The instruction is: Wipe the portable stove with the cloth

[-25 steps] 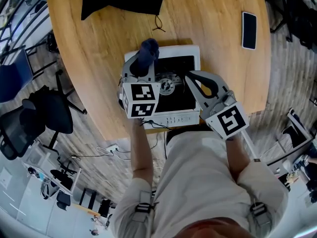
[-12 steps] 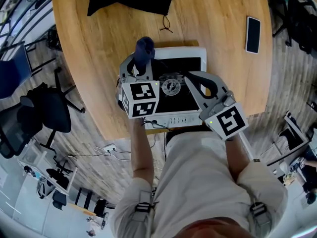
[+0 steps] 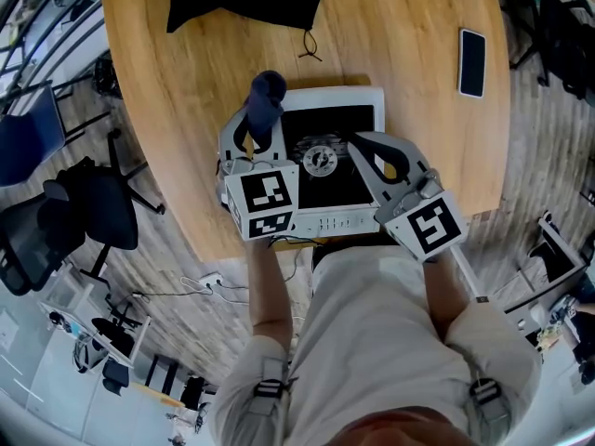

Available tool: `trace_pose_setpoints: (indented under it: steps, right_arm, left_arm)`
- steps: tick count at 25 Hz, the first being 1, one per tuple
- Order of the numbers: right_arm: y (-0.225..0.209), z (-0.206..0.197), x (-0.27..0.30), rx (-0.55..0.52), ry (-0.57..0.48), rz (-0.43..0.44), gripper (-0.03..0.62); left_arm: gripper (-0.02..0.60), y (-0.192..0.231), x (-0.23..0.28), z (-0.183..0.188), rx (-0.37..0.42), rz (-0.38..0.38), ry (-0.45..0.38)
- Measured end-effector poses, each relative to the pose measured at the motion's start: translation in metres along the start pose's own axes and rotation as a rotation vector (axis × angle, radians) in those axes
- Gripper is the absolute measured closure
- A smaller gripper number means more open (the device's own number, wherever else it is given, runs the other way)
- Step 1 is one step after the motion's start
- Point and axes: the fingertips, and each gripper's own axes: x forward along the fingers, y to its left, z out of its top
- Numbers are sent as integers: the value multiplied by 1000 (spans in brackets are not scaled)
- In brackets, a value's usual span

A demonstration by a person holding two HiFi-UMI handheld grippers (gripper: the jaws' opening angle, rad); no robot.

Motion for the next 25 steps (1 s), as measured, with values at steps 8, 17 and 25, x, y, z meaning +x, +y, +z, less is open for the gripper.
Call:
trace_pose_setpoints:
  steps: [8, 17, 25]
  right_arm:
    - [-16, -8, -29, 19, -22, -37, 572]
    - [-45, -23, -66, 51, -45, -83, 572]
    - [-70, -36, -97, 84, -60, -122, 572]
  left_arm:
    - [488, -37, -14, 37, 2, -45, -84]
    - [488, -96, -4, 63, 31, -115, -111]
    - [488, -147, 14, 82, 35, -174, -134]
